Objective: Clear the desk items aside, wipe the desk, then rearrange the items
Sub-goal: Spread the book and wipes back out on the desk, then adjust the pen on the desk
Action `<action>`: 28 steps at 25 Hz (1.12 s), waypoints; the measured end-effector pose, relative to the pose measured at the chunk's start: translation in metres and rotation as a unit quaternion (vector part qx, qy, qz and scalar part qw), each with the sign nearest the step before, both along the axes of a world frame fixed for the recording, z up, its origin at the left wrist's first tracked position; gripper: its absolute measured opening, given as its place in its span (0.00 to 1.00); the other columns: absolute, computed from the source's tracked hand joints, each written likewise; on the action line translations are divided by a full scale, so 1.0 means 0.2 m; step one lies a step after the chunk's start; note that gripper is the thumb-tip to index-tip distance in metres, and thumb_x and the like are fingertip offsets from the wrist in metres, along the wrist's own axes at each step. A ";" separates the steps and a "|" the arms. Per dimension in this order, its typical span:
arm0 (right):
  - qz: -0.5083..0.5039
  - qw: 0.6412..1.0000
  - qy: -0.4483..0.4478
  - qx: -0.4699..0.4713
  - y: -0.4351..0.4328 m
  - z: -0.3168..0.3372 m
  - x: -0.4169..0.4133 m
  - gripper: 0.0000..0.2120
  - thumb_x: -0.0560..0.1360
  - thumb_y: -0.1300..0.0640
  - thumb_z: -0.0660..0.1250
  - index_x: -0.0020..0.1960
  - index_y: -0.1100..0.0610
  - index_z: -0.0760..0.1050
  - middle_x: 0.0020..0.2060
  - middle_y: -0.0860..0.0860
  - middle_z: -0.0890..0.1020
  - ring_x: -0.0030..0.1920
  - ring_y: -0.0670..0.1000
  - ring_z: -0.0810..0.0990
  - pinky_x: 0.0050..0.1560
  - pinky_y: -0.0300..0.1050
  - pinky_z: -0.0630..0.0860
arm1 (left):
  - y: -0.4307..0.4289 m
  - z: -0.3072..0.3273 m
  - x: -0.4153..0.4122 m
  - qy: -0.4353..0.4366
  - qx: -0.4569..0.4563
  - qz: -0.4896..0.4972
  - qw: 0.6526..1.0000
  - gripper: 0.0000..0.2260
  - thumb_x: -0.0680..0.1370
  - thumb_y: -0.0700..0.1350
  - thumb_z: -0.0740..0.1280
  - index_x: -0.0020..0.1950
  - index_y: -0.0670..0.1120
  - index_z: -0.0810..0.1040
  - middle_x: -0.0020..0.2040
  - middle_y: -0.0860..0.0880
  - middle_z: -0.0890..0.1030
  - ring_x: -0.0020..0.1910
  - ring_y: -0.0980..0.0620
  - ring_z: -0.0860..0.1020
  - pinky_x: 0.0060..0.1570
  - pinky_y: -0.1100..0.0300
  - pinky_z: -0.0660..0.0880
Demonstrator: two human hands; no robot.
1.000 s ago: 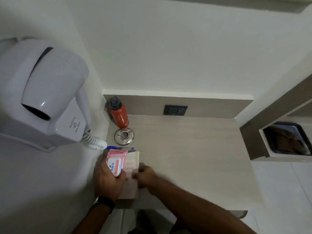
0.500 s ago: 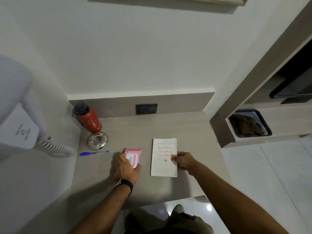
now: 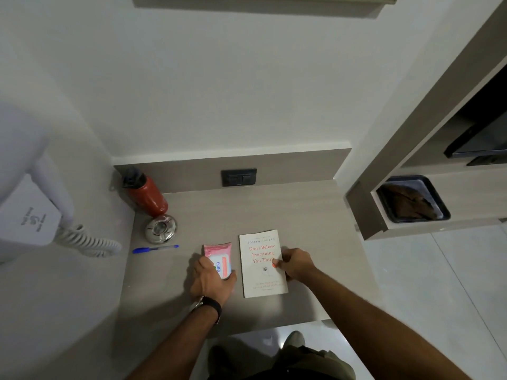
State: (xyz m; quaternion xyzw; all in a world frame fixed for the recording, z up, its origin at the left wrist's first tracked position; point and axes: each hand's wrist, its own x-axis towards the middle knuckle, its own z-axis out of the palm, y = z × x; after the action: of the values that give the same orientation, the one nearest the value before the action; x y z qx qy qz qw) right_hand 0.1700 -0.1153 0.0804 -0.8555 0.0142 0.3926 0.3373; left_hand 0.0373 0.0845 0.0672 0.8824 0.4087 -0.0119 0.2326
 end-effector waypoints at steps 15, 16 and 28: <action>0.068 0.996 -0.027 -0.050 0.03 -0.01 -0.02 0.19 0.78 0.56 0.76 0.67 0.61 0.78 0.61 0.55 0.86 0.52 0.55 0.87 0.50 0.56 0.88 | 0.05 -0.07 -0.06 0.039 -0.035 -0.043 0.998 0.34 0.65 0.66 0.74 0.59 0.49 0.65 0.54 0.48 0.73 0.51 0.50 0.75 0.37 0.60 0.75; 0.074 0.994 -0.041 -0.063 0.04 -0.01 -0.03 0.21 0.77 0.56 0.77 0.67 0.61 0.76 0.62 0.55 0.85 0.54 0.57 0.87 0.51 0.57 0.88 | 0.05 -0.06 -0.06 0.039 -0.034 -0.049 0.997 0.34 0.64 0.67 0.73 0.59 0.49 0.65 0.54 0.49 0.72 0.51 0.50 0.75 0.36 0.60 0.74; 0.277 0.884 -0.262 -0.270 0.15 0.03 -0.06 0.24 0.80 0.46 0.69 0.73 0.52 0.69 0.61 0.51 0.83 0.58 0.55 0.85 0.51 0.49 0.82 | 0.95 0.01 -0.11 0.156 0.221 -0.167 0.948 0.17 0.77 0.37 0.61 0.66 0.42 0.74 0.64 0.42 0.76 0.62 0.42 0.76 0.59 0.50 0.77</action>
State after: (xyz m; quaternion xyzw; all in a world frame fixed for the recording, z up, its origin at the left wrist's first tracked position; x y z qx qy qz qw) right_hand 0.1584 -0.0856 0.0873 -0.9543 -0.2066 0.2125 -0.0372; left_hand 0.0159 0.2747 0.0698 0.9545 0.2789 -0.0978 -0.0400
